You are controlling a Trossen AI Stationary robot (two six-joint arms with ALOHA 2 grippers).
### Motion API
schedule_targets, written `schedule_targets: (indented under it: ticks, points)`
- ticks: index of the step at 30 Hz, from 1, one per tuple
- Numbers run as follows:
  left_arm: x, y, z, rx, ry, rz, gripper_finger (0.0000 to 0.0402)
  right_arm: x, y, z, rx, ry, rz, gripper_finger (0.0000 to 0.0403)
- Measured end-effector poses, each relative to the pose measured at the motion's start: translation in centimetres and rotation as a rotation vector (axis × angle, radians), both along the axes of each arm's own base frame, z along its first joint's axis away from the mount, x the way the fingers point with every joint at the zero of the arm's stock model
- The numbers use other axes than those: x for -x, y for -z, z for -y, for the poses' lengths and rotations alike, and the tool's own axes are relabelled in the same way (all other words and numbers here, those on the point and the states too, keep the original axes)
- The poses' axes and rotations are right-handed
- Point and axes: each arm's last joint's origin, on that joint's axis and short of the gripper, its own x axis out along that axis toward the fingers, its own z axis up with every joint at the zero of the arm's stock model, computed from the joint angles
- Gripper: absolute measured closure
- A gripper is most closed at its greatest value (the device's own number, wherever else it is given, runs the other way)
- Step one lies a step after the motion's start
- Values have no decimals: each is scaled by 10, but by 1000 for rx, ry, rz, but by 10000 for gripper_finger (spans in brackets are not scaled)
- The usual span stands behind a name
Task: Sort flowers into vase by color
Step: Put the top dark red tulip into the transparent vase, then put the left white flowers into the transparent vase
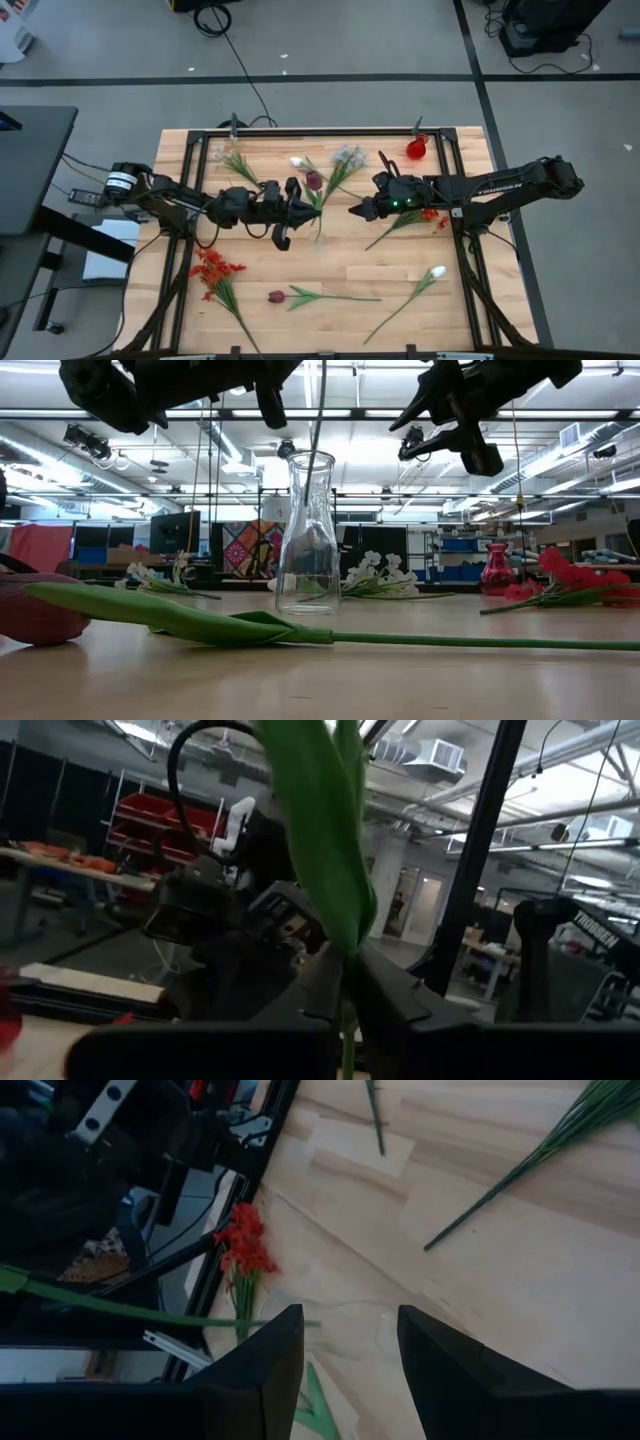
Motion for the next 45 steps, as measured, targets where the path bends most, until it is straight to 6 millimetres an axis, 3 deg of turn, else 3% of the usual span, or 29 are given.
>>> schedule_targets:
  ticks: [5,12,17,28,33,45]
  points:
    - [-1,5,0,2,4,-58,306,2,3,1,-35,37,-30,231]
    - [9,-4,-1,-17,2,-162,241,5,7,-1,-29,75,-77,231]
    - [25,-10,-2,-32,1,-304,223,5,7,-1,-31,76,-80,231]
    - [68,-34,-20,56,-120,-408,221,8,9,8,-107,165,-110,231]
    - [76,-32,-27,123,-144,-465,229,28,13,11,-146,251,-250,234]
    - [79,-19,-30,196,-183,-606,233,101,4,11,-235,394,-531,237]
